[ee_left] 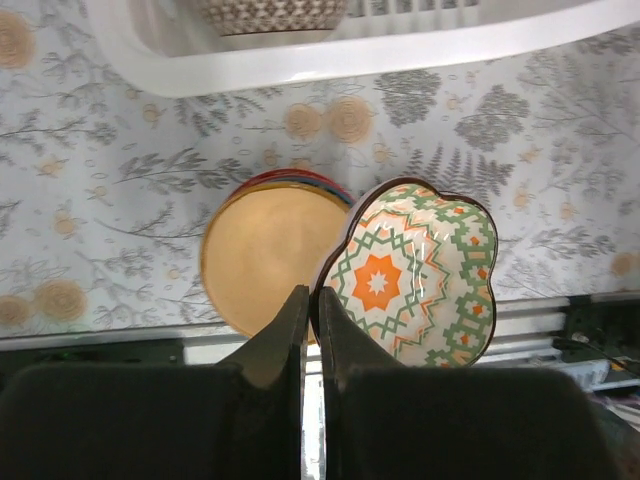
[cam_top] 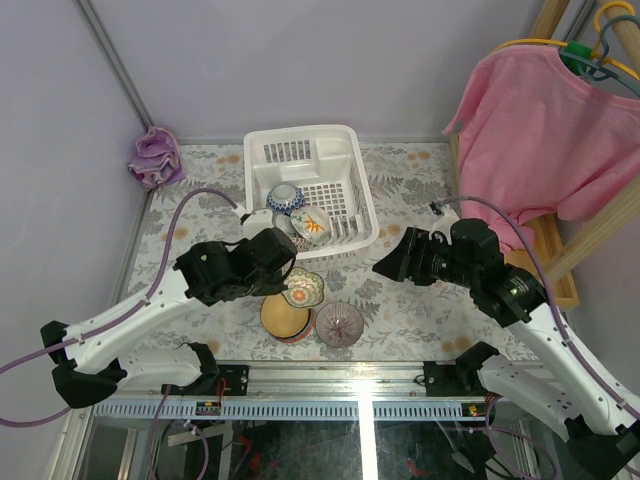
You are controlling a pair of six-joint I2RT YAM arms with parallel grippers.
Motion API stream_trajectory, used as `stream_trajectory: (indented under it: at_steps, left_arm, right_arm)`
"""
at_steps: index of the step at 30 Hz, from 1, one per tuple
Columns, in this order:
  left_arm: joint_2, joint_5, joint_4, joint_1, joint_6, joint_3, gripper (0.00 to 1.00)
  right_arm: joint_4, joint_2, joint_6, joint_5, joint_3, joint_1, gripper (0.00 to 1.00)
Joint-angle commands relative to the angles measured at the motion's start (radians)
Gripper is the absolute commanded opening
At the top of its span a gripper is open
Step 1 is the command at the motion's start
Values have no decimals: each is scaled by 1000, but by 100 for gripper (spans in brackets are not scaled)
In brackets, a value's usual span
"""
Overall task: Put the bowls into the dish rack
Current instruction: Pick up the bowl from the center of the board.
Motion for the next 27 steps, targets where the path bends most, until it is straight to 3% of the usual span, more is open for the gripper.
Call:
stream_trajectory:
  at_steps: [1, 10, 18, 23, 27]
  left_arm:
    - [-23, 68, 204, -1, 19, -6, 0]
    - [3, 192, 419, -15, 30, -23, 0]
    - [13, 221, 482, -25, 31, -28, 0]
    - [23, 238, 493, -27, 41, -28, 0]
    - [53, 223, 470, -31, 55, -13, 0]
  right_arm:
    - [140, 16, 66, -113, -27, 19, 69]
    - [151, 117, 59, -67, 30, 124, 67]
    - [33, 213, 7, 124, 118, 235, 62]
    - [-16, 248, -13, 205, 159, 269, 43]
    - [-53, 266, -24, 254, 194, 285, 19]
